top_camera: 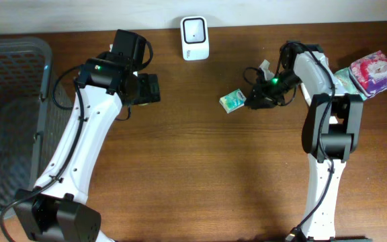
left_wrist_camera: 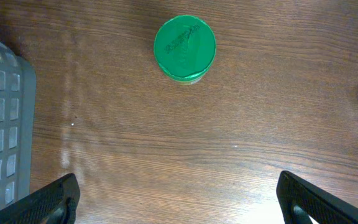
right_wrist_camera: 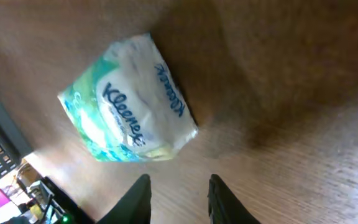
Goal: Scan the item barcode
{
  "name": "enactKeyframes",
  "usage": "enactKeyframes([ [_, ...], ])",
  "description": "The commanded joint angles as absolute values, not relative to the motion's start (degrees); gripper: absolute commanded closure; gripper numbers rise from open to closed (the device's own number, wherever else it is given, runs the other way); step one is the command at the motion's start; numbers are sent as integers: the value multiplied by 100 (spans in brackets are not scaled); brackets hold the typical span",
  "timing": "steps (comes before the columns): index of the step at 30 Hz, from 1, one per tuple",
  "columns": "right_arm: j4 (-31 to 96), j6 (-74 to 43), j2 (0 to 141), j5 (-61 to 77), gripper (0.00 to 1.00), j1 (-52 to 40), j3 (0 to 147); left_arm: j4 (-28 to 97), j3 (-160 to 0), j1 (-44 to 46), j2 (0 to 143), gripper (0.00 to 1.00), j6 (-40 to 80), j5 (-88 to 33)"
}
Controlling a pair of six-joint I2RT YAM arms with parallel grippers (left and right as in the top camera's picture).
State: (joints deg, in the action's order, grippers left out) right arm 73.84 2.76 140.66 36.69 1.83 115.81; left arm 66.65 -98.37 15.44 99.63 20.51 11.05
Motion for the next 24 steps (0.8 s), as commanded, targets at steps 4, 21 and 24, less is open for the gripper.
enactKeyframes([
  [4, 7900, 231, 13985, 4650, 79, -47, 12368, 6670, -9830, 1531, 9953, 1, 1962, 1184],
  [21, 7850, -1146, 14132, 1579, 96, -749, 12278, 6670, -9830, 1531, 9953, 1, 1962, 1184],
  [24, 7277, -1146, 14241, 1599, 96, -749, 12278, 6670, -9830, 1531, 9953, 1, 1962, 1184],
])
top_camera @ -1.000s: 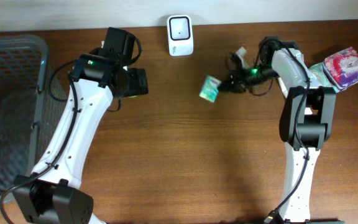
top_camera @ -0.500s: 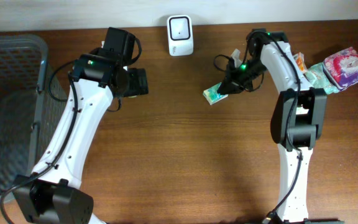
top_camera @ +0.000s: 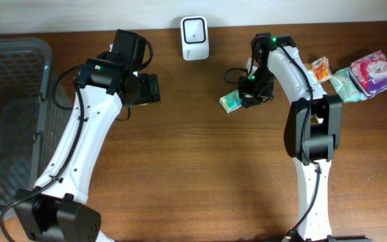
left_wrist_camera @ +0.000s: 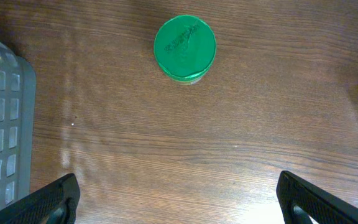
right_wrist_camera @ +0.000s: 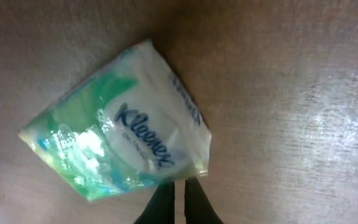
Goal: Scan the item barcode
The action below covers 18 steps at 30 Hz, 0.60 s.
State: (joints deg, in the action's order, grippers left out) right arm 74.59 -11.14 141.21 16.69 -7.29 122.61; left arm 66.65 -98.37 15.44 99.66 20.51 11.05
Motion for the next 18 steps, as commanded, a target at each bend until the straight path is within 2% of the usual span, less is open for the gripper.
enactKeyframes([
  [1, 6987, -1144, 14241, 1592, 96, -749, 12278, 6670, -9830, 1531, 9953, 1, 1962, 1186],
  [2, 6635, -1144, 14241, 1603, 89, -751, 12278, 6672, -9830, 1531, 9953, 1, 1962, 1186],
  [4, 6217, -1142, 14241, 1828, 83, -790, 12278, 6672, -9830, 1531, 9953, 1, 1962, 1184],
  [7, 6064, -1100, 14241, 2250, 82, -899, 12278, 6672, -9830, 1531, 9953, 1, 1962, 1186],
  [11, 6565, -1100, 13981, 2401, 81, -729, 12293, 6670, -9830, 1531, 9953, 1, 1962, 1184],
  [12, 6753, -1100, 13880, 2403, 72, -622, 12309, 6670, -9830, 1531, 9953, 1, 1962, 1186],
  [13, 6869, -1100, 13867, 2401, 40, -574, 12309, 6670, -9830, 1531, 9953, 1, 1962, 1184],
  [14, 6943, -1083, 13869, 2399, 24, -563, 12307, 6672, -9830, 1531, 9953, 1, 1962, 1184],
  [17, 7032, -921, 13867, 2456, 25, -626, 12309, 6670, -9830, 1531, 9953, 1, 1962, 1184],
  [18, 7107, -701, 13780, 3004, 28, -617, 12313, 6670, -9830, 1531, 9953, 1, 1962, 1184],
])
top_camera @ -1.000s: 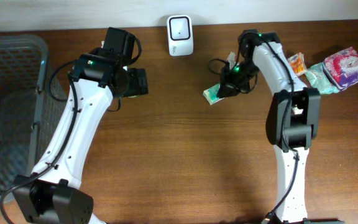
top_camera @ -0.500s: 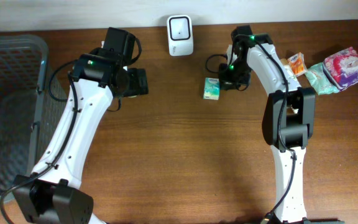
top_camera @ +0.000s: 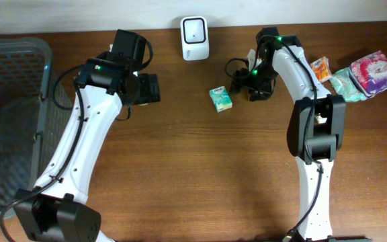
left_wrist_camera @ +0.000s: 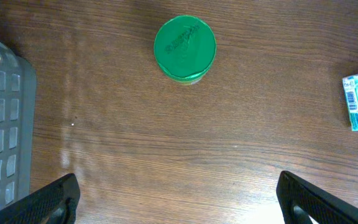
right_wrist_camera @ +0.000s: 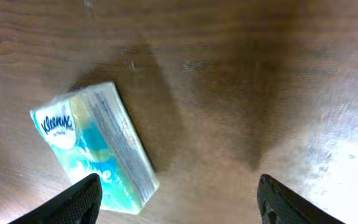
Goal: Scan the item barcode
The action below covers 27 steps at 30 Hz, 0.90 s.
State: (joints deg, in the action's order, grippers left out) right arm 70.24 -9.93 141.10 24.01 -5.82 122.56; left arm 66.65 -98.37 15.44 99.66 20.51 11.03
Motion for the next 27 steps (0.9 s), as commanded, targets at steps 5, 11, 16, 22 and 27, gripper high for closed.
enactKeyframes([
  [5, 6882, -91, 13583, 3039, 7, -646, 12307, 6670, -9830, 1531, 9953, 1, 1962, 1186],
  [11, 6464, -91, 13716, 2663, 27, -1168, 12302, 6670, -9830, 1538, 9953, 1, 1962, 1184],
  [16, 6420, -491, 13738, 1966, 25, -1214, 12289, 6670, -9828, 1531, 9953, 1, 1962, 1184],
  [22, 6211, -303, 14000, 1883, 51, -1382, 12160, 6672, -9830, 1531, 9953, 1, 1962, 1184],
  [27, 5953, -305, 14027, 1879, 53, -1387, 11710, 6672, -9830, 1531, 9953, 1, 1962, 1184],
])
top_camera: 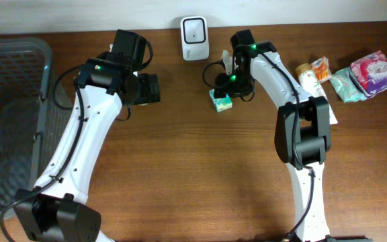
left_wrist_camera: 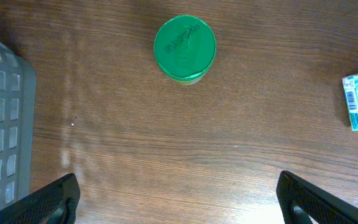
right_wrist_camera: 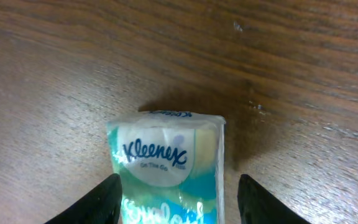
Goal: Scan the item barcode
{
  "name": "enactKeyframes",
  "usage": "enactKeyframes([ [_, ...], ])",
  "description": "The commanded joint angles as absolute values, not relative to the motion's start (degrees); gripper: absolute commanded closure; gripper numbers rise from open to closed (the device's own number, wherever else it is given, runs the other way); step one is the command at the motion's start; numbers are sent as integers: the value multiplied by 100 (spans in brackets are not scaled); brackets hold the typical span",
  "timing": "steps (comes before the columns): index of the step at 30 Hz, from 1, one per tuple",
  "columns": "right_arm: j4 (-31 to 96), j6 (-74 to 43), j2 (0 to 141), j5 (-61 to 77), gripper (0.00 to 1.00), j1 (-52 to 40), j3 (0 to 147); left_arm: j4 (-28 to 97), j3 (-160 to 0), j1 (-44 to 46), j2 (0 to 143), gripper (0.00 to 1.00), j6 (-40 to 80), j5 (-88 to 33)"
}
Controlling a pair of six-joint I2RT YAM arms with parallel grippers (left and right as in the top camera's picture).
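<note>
A green and white Kleenex tissue pack (top_camera: 220,101) lies flat on the wooden table, in front of the white barcode scanner (top_camera: 195,37). In the right wrist view the pack (right_wrist_camera: 166,158) sits between my open right gripper's (right_wrist_camera: 179,202) two fingers, logo up, with a gap on each side. Overhead, that gripper (top_camera: 230,86) hangs over the pack's right end. The left wrist view shows the pack at its right edge with a barcode on its left side. My left gripper (left_wrist_camera: 179,202) is open and empty above bare wood.
A green-lidded jar (left_wrist_camera: 184,48) stands under the left arm. A grey basket (top_camera: 12,101) fills the left side. At the far right lie a bottle (top_camera: 308,72), an orange packet (top_camera: 320,66), a teal pack (top_camera: 345,82) and a pink pack (top_camera: 378,70).
My right gripper was open to the right of the pack; now it is further left, over the pack with a finger on each side. The pack and the left arm have not moved.
The right gripper first sat beside the tilted pack with its fingers close together, then shut at the pack's edge. By 0.9 s ago the pack lay turned and slightly further left, barcode visible, with the gripper open beside it. Now the open fingers straddle it.
</note>
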State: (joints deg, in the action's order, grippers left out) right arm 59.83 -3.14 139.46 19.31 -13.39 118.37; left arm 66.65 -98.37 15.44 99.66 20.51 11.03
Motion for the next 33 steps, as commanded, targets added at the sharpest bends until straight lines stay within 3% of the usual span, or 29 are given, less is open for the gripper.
enactKeyframes([
  [1, 5951, -397, 14027, 1881, 71, -1387, 11653, 6672, -9830, 1531, 9953, 1, 1962, 1186],
  [2, 5961, -497, 14027, 1881, 80, -1387, 11644, 6672, -9830, 1531, 9953, 1, 1962, 1184],
  [3, 5955, -493, 14027, 2038, 96, -1387, 11644, 6672, -9830, 1533, 9953, 1, 1962, 1184],
  [5, 5924, -336, 14025, 2899, 96, -1350, 11646, 6672, -9830, 1533, 9953, 1, 1962, 1184],
  [7, 5959, -115, 14020, 4665, 96, -1063, 11668, 6672, -9830, 1531, 9953, 1, 1962, 1184],
  [10, 6501, 987, 14020, 6442, 96, -541, 11668, 6670, -9830, 1531, 9953, 1, 1962, 1184],
  [15, 7218, 2521, 14020, 7907, 96, -303, 11668, 6672, -9830, 1533, 9953, 1, 1962, 1184],
  [20, 7428, 2523, 14020, 8895, 96, -325, 11668, 6672, -9830, 1531, 9953, 1, 1962, 1184],
  [33, 7450, 2530, 14020, 8882, 96, -421, 11668, 6672, -9830, 1522, 9953, 1, 1962, 1184],
])
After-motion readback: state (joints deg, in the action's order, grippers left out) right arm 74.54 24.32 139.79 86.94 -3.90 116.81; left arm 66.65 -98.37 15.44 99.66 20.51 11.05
